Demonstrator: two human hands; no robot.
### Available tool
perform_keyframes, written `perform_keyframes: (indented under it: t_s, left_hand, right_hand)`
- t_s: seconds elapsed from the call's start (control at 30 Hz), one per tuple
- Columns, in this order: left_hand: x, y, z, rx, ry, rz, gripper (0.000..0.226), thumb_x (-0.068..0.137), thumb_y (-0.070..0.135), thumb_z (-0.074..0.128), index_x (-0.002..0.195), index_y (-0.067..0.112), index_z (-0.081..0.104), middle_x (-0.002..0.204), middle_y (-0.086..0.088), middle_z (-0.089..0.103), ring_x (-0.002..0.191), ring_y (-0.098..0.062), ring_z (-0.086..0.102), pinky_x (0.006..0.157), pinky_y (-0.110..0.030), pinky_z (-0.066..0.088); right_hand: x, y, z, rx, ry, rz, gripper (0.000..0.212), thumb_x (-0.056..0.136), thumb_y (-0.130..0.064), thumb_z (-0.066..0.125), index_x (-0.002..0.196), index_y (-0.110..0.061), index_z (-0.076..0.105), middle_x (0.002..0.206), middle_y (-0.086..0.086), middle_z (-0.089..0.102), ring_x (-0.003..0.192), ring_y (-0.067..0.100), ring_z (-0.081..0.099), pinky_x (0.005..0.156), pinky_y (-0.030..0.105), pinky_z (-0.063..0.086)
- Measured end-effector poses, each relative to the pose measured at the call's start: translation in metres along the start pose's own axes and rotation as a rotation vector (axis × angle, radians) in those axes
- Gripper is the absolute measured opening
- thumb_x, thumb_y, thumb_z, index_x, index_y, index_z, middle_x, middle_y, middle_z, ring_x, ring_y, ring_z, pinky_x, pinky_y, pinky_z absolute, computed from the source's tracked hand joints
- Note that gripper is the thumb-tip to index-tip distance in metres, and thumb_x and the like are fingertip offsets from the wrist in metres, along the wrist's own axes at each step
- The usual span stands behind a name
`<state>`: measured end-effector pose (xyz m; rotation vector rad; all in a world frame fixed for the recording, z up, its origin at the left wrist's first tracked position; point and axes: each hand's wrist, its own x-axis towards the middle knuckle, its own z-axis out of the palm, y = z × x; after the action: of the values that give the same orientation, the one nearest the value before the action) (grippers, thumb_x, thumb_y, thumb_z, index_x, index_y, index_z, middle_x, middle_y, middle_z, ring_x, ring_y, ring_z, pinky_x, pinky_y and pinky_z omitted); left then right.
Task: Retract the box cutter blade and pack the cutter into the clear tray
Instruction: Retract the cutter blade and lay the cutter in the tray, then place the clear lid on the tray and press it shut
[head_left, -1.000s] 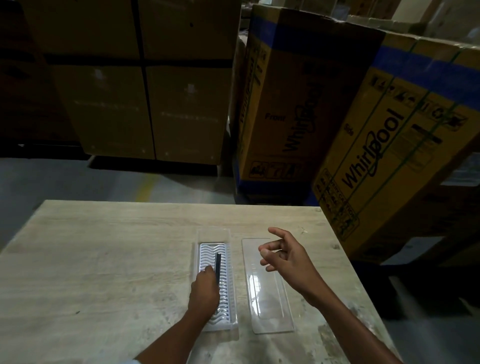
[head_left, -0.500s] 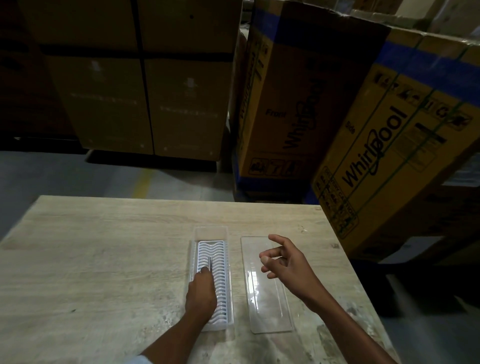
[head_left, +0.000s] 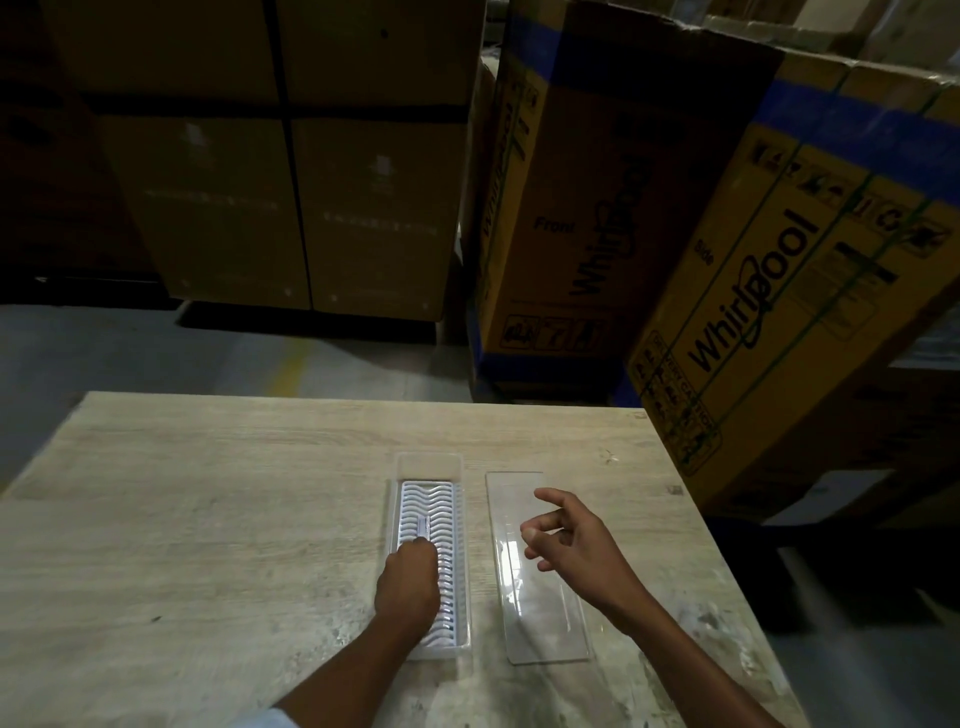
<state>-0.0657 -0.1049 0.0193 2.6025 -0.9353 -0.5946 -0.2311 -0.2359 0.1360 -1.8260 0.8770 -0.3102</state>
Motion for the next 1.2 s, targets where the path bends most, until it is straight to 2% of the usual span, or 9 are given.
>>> perform_keyframes:
  t_s: [0.1, 0.2, 0.3, 0.37, 0.47, 0.53, 0.67, 0.83, 1.2]
  left_hand:
    - [0.0, -0.001, -0.007, 0.028, -0.001, 0.022, 0.014, 0.094, 0.008, 0.054, 0.108, 0.01, 0.058, 0.115, -0.012, 0.064, 0.112, -0.033, 0.064, 0.087, -0.04, 0.053]
    - [0.002, -0.005, -0.018, -0.057, 0.091, 0.063, 0.011, 0.096, 0.021, 0.051, 0.095, 0.011, 0.057, 0.1, -0.013, 0.067, 0.098, -0.035, 0.068, 0.077, -0.04, 0.055]
    - [0.003, -0.013, -0.032, -0.106, 0.229, 0.115, 0.023, 0.097, 0.032, 0.05, 0.089, 0.014, 0.061, 0.086, -0.01, 0.073, 0.082, -0.032, 0.07, 0.07, -0.037, 0.056]
    - [-0.001, -0.018, -0.04, -0.123, 0.319, 0.13, 0.026, 0.098, 0.035, 0.05, 0.087, 0.016, 0.064, 0.082, -0.006, 0.074, 0.077, -0.029, 0.07, 0.065, -0.036, 0.053]
    - [-0.009, -0.029, -0.048, -0.154, 0.394, 0.104, 0.026, 0.099, 0.036, 0.049, 0.084, 0.02, 0.062, 0.08, 0.001, 0.07, 0.071, -0.023, 0.067, 0.061, -0.034, 0.052]
    - [-0.014, -0.034, -0.049, -0.171, 0.423, 0.069, 0.024, 0.1, 0.034, 0.048, 0.083, 0.022, 0.059, 0.081, 0.002, 0.065, 0.07, -0.02, 0.064, 0.061, -0.034, 0.052]
    - [-0.02, -0.044, -0.045, -0.185, 0.451, 0.053, 0.015, 0.1, 0.026, 0.05, 0.095, 0.019, 0.062, 0.094, -0.002, 0.061, 0.081, -0.021, 0.062, 0.064, -0.031, 0.045]
    - [-0.021, -0.049, -0.037, -0.247, 0.324, 0.044, 0.03, 0.103, 0.031, 0.046, 0.124, 0.016, 0.061, 0.127, -0.007, 0.06, 0.108, -0.024, 0.063, 0.086, -0.035, 0.049]
    - [-0.017, -0.046, -0.037, -0.259, 0.298, 0.041, 0.032, 0.103, 0.033, 0.042, 0.124, 0.022, 0.063, 0.125, -0.004, 0.066, 0.108, -0.023, 0.065, 0.087, -0.034, 0.049]
  right_hand:
    - [0.002, 0.012, 0.006, -0.023, 0.03, 0.03, 0.04, 0.094, -0.02, 0.069, 0.131, -0.027, 0.057, 0.093, -0.001, 0.076, 0.084, 0.014, 0.075, 0.08, 0.037, 0.063]
    - [0.006, 0.029, 0.014, -0.087, 0.061, 0.075, 0.038, 0.093, -0.018, 0.067, 0.13, -0.022, 0.06, 0.091, 0.0, 0.076, 0.081, 0.012, 0.074, 0.082, 0.037, 0.062]
    - [0.007, 0.045, 0.022, -0.187, 0.051, 0.081, 0.041, 0.094, -0.018, 0.066, 0.134, -0.017, 0.058, 0.096, 0.0, 0.074, 0.086, 0.011, 0.071, 0.074, 0.021, 0.059]
    - [0.005, 0.053, 0.027, -0.284, -0.035, 0.079, 0.049, 0.096, -0.02, 0.066, 0.143, -0.018, 0.05, 0.112, 0.002, 0.069, 0.096, 0.011, 0.067, 0.076, 0.016, 0.055]
    - [0.004, 0.071, 0.037, -0.521, -0.237, 0.093, 0.066, 0.099, -0.03, 0.059, 0.157, -0.025, 0.027, 0.144, 0.01, 0.049, 0.128, 0.026, 0.052, 0.107, 0.039, 0.045]
    - [0.002, 0.081, 0.044, -0.694, -0.332, 0.141, 0.072, 0.099, -0.033, 0.055, 0.16, -0.03, 0.016, 0.154, 0.012, 0.037, 0.139, 0.035, 0.039, 0.114, 0.045, 0.037]
    - [-0.01, 0.092, 0.058, -0.902, -0.432, 0.168, 0.072, 0.097, -0.034, 0.053, 0.159, -0.036, 0.017, 0.158, 0.009, 0.024, 0.141, 0.037, 0.03, 0.111, 0.049, 0.037]
    - [-0.016, 0.094, 0.069, -1.018, -0.396, 0.116, 0.058, 0.096, -0.034, 0.05, 0.15, -0.033, 0.03, 0.153, 0.011, 0.025, 0.135, 0.039, 0.033, 0.105, 0.05, 0.04]
    - [-0.011, 0.089, 0.078, -1.022, -0.379, 0.058, 0.045, 0.093, -0.039, 0.053, 0.129, -0.013, 0.048, 0.14, 0.013, 0.035, 0.129, 0.036, 0.037, 0.102, 0.047, 0.043]
